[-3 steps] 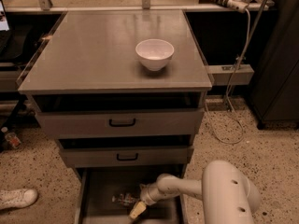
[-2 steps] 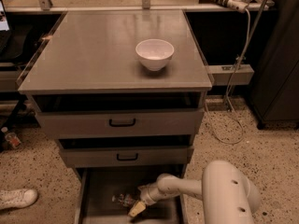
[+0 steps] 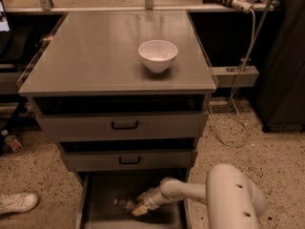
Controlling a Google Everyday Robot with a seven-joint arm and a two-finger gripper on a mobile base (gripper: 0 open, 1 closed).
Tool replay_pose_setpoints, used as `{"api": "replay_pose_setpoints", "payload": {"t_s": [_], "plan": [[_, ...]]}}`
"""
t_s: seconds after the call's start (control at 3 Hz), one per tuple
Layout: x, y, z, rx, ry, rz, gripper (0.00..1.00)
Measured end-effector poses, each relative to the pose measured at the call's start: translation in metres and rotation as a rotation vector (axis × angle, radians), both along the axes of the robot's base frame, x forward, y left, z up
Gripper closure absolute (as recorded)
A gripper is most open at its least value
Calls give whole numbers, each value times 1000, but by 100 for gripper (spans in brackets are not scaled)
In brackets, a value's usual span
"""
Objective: Pick water bottle from bottom drawer and place on counter
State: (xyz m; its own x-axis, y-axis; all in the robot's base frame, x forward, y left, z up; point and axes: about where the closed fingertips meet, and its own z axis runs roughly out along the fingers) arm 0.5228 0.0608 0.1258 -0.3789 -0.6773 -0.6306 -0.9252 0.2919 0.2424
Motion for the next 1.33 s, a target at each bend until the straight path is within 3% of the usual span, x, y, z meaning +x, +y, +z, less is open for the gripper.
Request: {"api": "replay_pose_setpoints", "payload": {"t_s": [0.33, 0.67, 1.0, 1.33], "plan": [[0, 0, 0, 0, 0, 0, 88], [-2, 1, 2, 0, -2, 5, 100], [-10, -5, 20, -3, -11, -6, 100], [-24, -22, 49, -13, -14, -59, 100]]}}
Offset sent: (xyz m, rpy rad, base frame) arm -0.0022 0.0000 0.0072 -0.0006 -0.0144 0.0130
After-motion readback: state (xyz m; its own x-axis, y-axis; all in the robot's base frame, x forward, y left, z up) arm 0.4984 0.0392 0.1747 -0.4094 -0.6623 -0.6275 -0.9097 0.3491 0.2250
